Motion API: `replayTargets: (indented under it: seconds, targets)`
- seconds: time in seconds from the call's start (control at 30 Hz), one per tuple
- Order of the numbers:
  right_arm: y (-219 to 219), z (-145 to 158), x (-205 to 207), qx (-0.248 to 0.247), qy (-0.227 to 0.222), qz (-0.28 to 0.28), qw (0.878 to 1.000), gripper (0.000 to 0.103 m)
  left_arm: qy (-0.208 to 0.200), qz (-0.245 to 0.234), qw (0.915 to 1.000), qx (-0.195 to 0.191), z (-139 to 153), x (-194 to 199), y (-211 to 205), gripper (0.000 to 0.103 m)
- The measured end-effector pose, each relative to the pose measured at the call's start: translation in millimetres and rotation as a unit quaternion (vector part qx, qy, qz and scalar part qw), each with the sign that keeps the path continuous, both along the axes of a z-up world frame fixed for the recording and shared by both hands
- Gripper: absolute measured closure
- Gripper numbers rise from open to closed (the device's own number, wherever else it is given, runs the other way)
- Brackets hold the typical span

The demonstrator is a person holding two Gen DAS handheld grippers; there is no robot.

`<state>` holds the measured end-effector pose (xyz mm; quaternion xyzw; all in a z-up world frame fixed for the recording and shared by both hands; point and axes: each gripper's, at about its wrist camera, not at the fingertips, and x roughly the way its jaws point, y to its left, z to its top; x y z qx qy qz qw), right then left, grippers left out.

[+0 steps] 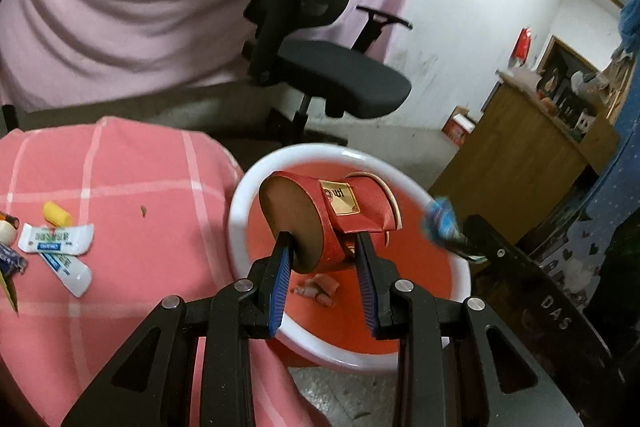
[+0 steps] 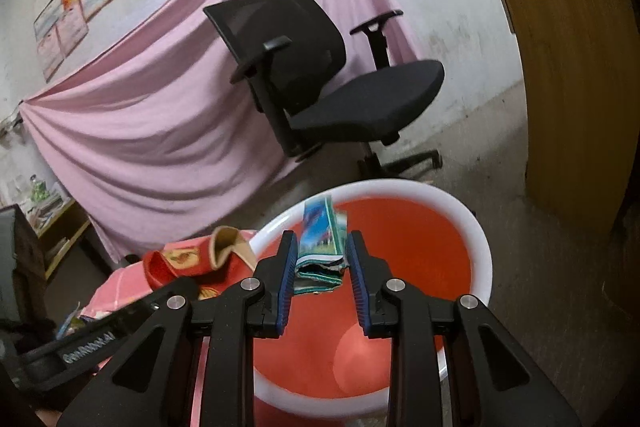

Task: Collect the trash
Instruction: 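Carry the red can and green carton over the bucket and release both, then move both grippers back over the table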

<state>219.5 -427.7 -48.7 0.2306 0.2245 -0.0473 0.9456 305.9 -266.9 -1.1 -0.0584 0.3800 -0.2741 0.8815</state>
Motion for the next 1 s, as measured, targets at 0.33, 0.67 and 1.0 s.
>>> replayTargets:
  seconds: [0.33, 0.67, 1.0]
  targets:
    - [-2, -5, -1, 0.012, 0.011, 0.004, 1.0, 0.069, 0.016, 0.004, 0.9997, 0.016, -11, -1, 1, 0.069]
    - [5, -3, 3, 0.007, 0.01, 0.016, 1.0, 0.069, 0.0, 0.027, 0.9995, 0.014, -5, -6, 25, 0.069]
    - [27, 9, 4, 0.0, -0.023, 0.036, 0.999, 0.063, -0.044, 0.068, 0.9966, 0.014, 19, -25, 67, 0.069]
